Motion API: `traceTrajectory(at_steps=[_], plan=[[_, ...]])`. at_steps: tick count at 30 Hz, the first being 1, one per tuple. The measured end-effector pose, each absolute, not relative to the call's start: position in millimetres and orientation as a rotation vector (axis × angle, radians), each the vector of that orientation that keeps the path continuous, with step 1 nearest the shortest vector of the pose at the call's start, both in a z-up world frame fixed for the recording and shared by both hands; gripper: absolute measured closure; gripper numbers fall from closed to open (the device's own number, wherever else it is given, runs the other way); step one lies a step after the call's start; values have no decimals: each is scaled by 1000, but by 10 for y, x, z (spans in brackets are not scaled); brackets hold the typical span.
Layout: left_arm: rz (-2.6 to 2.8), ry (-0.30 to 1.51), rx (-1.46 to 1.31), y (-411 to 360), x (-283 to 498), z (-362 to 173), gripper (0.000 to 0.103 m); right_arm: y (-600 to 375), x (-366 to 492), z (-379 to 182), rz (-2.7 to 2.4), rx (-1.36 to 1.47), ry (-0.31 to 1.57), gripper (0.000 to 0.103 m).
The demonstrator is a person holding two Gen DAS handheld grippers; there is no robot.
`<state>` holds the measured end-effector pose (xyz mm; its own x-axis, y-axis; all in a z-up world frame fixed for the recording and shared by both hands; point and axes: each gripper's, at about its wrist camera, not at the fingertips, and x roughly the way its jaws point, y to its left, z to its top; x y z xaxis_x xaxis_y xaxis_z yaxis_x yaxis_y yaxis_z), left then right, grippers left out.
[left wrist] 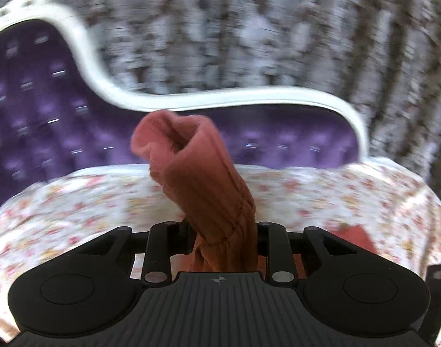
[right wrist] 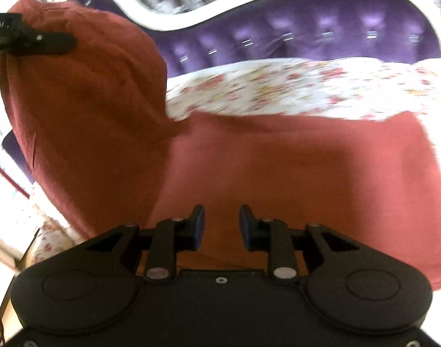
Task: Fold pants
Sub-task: 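Lift the folded trousers end with the left gripper and fold it over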
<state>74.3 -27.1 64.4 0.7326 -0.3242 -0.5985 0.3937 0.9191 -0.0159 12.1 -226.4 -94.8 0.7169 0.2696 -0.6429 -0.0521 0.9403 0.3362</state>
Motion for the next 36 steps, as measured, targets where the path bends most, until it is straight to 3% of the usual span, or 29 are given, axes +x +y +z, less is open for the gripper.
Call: traceTrajectory(at_steps=[7, 13, 23, 28, 36], plan=[[-578, 768, 178, -1409, 713, 16, 76, -2954, -138, -971, 20, 402, 754, 63], [-598, 842, 250, -1912, 606, -383, 75, -3242, -247, -1012, -33, 446, 756, 63], [-659, 874, 251, -1995, 605, -539, 73, -3407, -315, -1080, -19, 500, 761, 72], [-688, 861, 267, -1930, 539, -632, 73, -3633, -473, -829, -63, 534, 662, 64], [-689, 819, 298, -1955, 411, -755, 72, -3638, -258, -479, 19, 475, 599, 63]])
